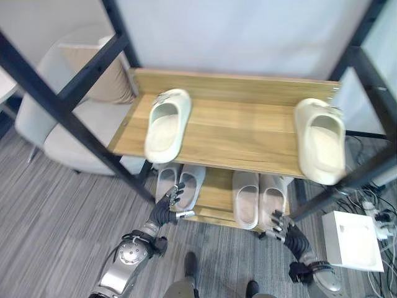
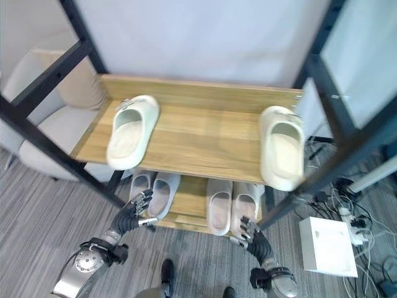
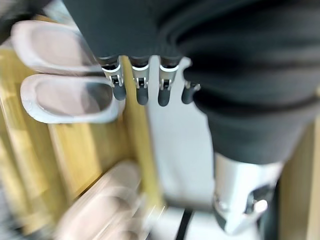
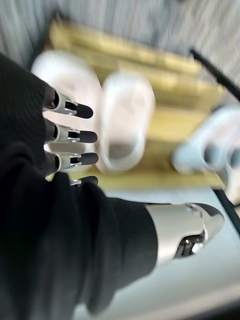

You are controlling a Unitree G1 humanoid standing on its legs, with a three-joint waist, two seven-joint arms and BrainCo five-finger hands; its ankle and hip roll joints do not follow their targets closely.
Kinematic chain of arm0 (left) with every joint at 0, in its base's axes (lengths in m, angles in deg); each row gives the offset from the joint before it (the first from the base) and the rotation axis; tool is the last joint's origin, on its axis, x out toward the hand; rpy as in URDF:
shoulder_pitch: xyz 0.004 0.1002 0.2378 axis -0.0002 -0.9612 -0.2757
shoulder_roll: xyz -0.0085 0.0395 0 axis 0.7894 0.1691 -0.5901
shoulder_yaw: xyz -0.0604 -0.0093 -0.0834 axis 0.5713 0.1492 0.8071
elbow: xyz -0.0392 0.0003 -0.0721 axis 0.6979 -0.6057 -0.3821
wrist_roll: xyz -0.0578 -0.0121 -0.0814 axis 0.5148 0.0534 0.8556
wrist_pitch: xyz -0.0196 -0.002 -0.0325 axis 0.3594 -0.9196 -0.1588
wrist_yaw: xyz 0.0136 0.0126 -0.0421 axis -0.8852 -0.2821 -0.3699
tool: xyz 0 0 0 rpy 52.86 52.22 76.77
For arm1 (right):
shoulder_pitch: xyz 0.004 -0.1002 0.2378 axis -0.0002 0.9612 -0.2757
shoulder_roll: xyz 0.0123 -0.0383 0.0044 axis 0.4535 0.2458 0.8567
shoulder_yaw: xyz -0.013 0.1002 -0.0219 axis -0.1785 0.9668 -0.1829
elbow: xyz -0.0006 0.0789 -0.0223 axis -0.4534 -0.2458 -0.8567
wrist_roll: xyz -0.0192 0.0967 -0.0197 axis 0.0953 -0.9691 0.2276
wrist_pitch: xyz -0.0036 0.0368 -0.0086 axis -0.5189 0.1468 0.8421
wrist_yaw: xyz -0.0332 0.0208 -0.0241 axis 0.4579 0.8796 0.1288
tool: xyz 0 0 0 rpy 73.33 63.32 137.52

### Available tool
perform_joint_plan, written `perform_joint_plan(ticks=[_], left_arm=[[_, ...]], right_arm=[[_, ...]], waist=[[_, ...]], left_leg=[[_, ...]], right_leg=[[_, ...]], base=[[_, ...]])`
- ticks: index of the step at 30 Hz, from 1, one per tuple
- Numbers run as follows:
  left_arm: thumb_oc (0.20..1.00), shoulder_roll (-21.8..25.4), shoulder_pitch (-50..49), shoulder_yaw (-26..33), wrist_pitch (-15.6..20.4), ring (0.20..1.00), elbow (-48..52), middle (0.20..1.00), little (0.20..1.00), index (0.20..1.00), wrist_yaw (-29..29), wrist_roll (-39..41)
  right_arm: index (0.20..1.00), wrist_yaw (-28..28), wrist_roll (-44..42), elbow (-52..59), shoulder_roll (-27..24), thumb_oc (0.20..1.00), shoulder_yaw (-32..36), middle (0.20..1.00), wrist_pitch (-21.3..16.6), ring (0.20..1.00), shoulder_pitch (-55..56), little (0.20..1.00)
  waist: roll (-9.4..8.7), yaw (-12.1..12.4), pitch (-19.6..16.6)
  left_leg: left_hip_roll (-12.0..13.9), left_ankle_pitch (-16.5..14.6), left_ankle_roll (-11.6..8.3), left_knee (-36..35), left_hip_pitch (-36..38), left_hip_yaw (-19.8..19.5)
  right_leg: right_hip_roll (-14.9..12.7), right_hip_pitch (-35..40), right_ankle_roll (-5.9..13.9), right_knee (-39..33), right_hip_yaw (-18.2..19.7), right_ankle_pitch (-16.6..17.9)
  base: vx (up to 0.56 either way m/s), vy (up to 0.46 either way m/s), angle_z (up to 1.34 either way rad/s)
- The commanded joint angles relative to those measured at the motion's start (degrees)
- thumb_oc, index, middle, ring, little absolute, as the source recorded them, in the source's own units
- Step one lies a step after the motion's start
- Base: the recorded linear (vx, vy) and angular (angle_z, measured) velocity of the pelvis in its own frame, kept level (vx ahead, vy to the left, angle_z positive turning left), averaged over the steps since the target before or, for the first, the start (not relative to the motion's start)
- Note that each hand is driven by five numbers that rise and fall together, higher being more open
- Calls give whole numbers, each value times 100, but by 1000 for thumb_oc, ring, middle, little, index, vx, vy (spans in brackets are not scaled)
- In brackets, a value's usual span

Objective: Arrange the slippers neatly on the shoe rack.

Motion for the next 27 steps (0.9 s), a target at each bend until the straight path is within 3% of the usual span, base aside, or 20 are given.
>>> perform_joint_plan(ticks=[1,3,7,11,14,16,17,18,20,21,23,24,25,27], left_arm=[[1000,172,663,-253,133,1000,45,1000,1000,1000,492,-872],[1000,222,1152,-654,186,1000,264,1000,1000,1000,646,-1206],[1000,92,1765,-1065,242,1000,643,1000,1000,1000,761,-804],[1000,66,3008,-1337,284,1000,1873,1000,1000,1000,1082,791],[1000,-36,3372,-856,464,1000,2479,1000,1000,1000,889,1497],[1000,-108,3399,-696,516,1000,2507,1000,1000,1000,767,1540],[1000,-276,3411,-276,711,1000,2380,1000,1000,1000,289,1364],[1000,-279,3409,-275,710,1000,2382,1000,1000,1000,282,1357],[1000,-285,3650,525,947,1000,1777,1000,1000,1000,-1100,-244],[1000,-221,3754,615,933,1000,1591,1000,1000,1000,-1498,-803],[1000,26,3974,742,836,1000,1305,1000,1000,1000,-2107,-1893],[1000,423,4202,775,656,1000,1132,1000,1000,1000,-2491,-2855],[1000,424,4216,760,659,1000,1116,1000,1000,1000,-2516,-2876],[1000,915,4432,751,333,1000,864,1000,1000,1000,-3027,-3973]], right_arm=[[1000,285,499,185,-183,1000,-183,1000,-87,1000,-592,1000],[1000,275,739,59,-197,1000,-276,1000,-123,1000,-795,1000],[1000,211,833,-90,-177,1000,-366,1000,-153,1000,-936,1000],[1000,139,895,-265,-120,1000,-421,1000,-169,1000,-1060,1000],[1000,126,940,-226,-5,1000,-438,1000,-213,1000,-1000,1000],[1000,117,955,-210,22,1000,-438,1000,-224,1000,-983,1000],[1000,92,935,-169,112,1000,-415,1000,-262,1000,-916,1000],[1000,92,934,-169,108,1000,-417,1000,-262,1000,-916,1000],[1000,10,814,-207,253,1000,-396,1000,-376,1000,-826,1000],[1000,-36,802,-262,276,1000,-411,1000,-422,1000,-843,1000],[1000,-84,801,-278,255,1000,-440,1000,-501,1000,-845,1000],[1000,-155,766,-271,221,1000,-480,1000,-589,1000,-840,1000],[1000,-157,766,-275,229,1000,-483,1000,-592,1000,-848,1000],[1000,-195,629,-267,240,1000,-542,1000,-667,1000,-807,1000]], waist=[[-110,15,167],[-96,-103,147],[-79,-211,121],[-40,-317,94],[-47,-293,69],[-53,-283,64],[-76,-244,59],[-73,-251,63],[-105,-194,59],[-105,-196,66],[-95,-210,63],[-68,-236,55],[-76,-236,60],[-46,-286,46]], left_leg=[[273,-763,-241,4,557,-25],[290,-823,-233,4,676,59],[290,-861,-222,4,755,92],[275,-886,-220,4,806,90],[254,-879,-227,4,817,61],[251,-879,-228,4,825,43],[254,-872,-235,4,828,14],[254,-873,-236,4,832,9],[260,-849,-256,4,829,-27],[260,-849,-263,4,834,-31],[270,-855,-273,4,841,-11],[278,-863,-281,4,844,18],[277,-864,-280,4,846,18],[278,-887,-283,4,866,61]], right_leg=[[-246,-287,230,2,-174,111],[-229,-255,230,2,-60,107],[-223,-221,225,2,-3,100],[-236,-163,234,2,-26,97],[-239,-100,222,2,-76,75],[-237,-83,217,2,-86,66],[-235,-49,204,2,-116,50],[-234,-42,204,2,-121,48],[-223,0,184,2,-153,26],[-221,9,185,2,-152,26],[-224,-5,195,2,-152,38],[-234,-23,217,2,-146,61],[-235,-21,218,2,-146,61],[-249,-43,242,2,-121,84]], base=[[51,-12,-27],[50,-15,-31],[19,-14,-11],[3,-9,-1],[3,-13,1],[11,-37,3],[13,-38,6],[19,-54,7],[16,-52,8],[14,-31,8],[28,-7,5],[30,1,2],[32,7,-1],[0,0,0]])
